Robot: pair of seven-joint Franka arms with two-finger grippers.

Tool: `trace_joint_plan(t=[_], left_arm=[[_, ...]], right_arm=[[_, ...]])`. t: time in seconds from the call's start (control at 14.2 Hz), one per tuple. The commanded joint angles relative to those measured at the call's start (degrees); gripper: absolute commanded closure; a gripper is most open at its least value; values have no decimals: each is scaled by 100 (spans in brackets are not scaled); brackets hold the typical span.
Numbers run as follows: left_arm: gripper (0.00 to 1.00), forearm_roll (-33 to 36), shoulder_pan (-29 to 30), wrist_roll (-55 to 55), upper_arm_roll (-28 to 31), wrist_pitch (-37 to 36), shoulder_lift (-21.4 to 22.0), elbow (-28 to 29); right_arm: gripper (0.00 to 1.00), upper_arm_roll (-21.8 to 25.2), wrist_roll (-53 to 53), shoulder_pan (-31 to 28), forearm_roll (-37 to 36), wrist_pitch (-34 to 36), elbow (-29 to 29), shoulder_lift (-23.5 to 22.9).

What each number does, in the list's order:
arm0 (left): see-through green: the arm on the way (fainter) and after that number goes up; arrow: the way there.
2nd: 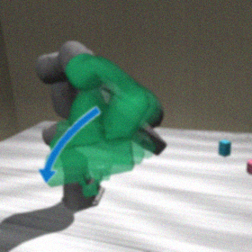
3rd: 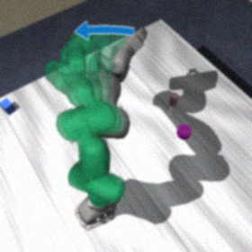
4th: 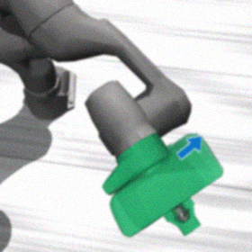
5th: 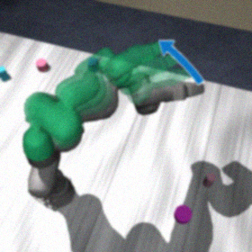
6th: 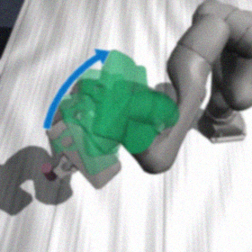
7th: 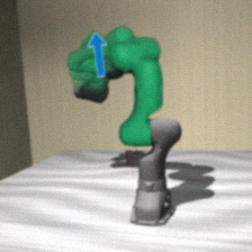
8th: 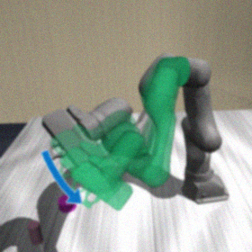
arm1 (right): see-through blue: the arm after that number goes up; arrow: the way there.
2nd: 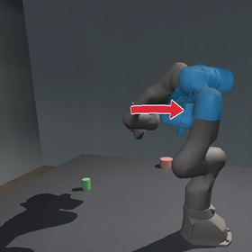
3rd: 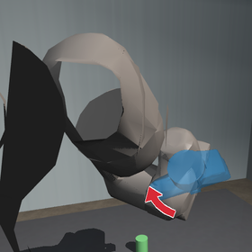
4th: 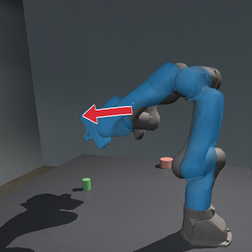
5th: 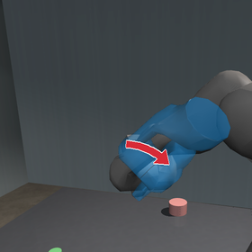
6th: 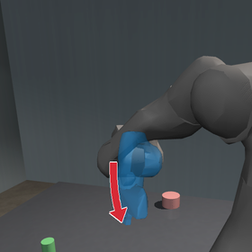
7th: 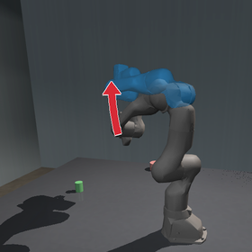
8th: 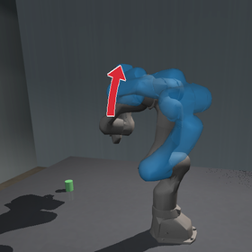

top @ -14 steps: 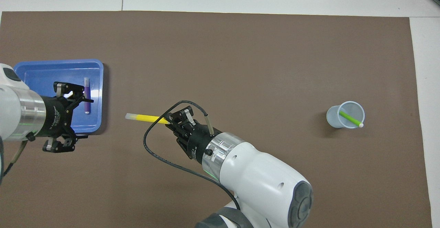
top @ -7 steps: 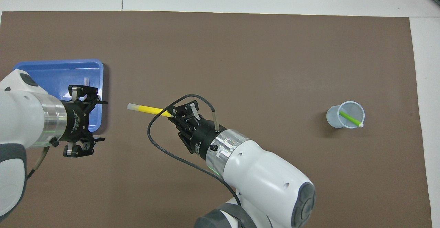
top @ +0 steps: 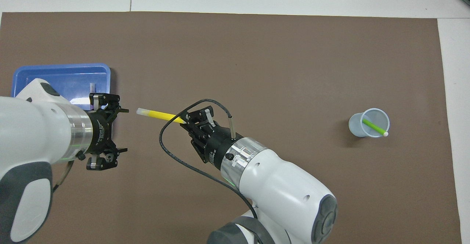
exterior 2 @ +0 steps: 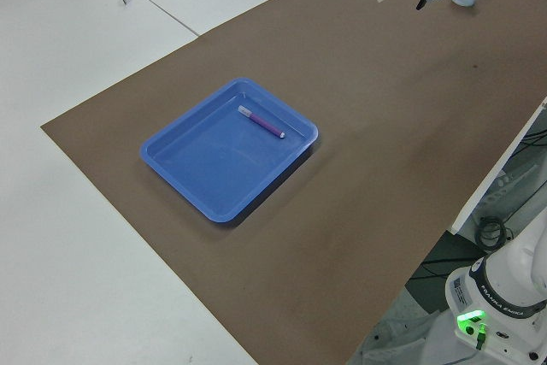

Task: Right arm passes pens to left for tray arrangement
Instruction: 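Hold the yellow pen with the right gripper while the left gripper approaches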

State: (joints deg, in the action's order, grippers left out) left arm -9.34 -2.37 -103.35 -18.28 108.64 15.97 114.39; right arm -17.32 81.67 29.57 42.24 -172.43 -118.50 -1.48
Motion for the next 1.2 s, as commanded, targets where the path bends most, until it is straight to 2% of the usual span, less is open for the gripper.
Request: trace_joint_plan(t=[0.0, 0.49, 0.91, 1.13], left_arm=[[12, -68, -150, -238, 17, 297, 117, 171], [14, -68, -229, -273, 0, 912, 73, 479], [15, -68, -326, -413, 0, 1036, 3, 391], [23, -51, -370, -572, -53, 1063, -111, 189]], right_arm=[[100, -35, 24, -21, 135, -133, 56, -63], [100, -35, 94, 22, 135, -115, 231, -116], [100, -35, 77, 75, 135, -106, 231, -116], [100, -35, 51, 66, 135, -106, 231, -116]])
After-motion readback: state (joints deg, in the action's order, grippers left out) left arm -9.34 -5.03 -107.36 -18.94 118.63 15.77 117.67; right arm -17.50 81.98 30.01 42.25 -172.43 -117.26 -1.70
